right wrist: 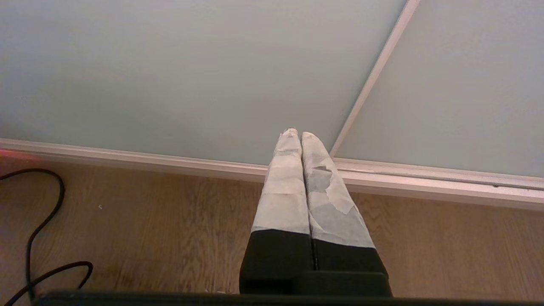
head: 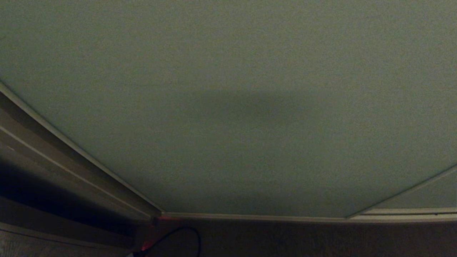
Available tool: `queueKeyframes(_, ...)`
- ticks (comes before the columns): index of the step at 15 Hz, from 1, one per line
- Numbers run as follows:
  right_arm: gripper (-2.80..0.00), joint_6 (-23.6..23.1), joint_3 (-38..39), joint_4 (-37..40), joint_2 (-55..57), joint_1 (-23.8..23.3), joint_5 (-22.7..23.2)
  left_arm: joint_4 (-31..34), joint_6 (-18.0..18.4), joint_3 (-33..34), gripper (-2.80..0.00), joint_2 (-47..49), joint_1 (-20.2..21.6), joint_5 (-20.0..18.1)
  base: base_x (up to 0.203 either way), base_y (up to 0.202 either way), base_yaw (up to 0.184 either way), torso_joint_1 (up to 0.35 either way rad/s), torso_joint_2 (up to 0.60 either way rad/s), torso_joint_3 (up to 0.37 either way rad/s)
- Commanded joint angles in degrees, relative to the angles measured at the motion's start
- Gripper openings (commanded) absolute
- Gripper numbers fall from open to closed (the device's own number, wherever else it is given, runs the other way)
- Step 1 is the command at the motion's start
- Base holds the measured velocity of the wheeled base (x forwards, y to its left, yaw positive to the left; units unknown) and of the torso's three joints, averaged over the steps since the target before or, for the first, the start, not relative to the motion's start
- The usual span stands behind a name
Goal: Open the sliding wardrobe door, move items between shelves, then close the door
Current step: Open the door
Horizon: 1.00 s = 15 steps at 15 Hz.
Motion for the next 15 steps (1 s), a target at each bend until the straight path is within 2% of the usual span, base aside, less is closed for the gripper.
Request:
queueKeyframes(1, -2.8, -0.06, 0.18, 0.02, 0.06, 0.0, 0.09, -2.91, 0.0, -5.91, -2.8, 6.8, 0.61, 0.11, 0.0, 0.0, 0.0, 0.0, 0.0, 0.0)
queueKeyframes(5, -2.8, -0.06, 0.22, 0.02, 0.06, 0.0, 0.0, -13.75, -0.74, -18.12, -2.8, 17.5, 7.28, 0.03, 0.0, 0.0, 0.0, 0.0, 0.0, 0.0)
queueKeyframes(7, -2.8, -0.05, 0.18, 0.02, 0.06, 0.0, 0.0, -15.46, -1.75, -21.81, -2.8, 20.75, 9.8, -0.09, 0.0, 0.0, 0.0, 0.0, 0.0, 0.0)
queueKeyframes(11, -2.8, -0.05, 0.26, 0.02, 0.06, 0.0, 0.09, -26.7, -5.56, -22.4, -2.8, 26.24, 15.03, -0.05, 0.0, 0.0, 0.0, 0.0, 0.0, 0.0)
queueKeyframes(15, -2.8, -0.06, 0.26, 0.02, 0.06, 0.0, 0.09, -28.0, -6.12, -24.28, -2.8, 31.97, 17.09, 0.07, 0.0, 0.0, 0.0, 0.0, 0.0, 0.0)
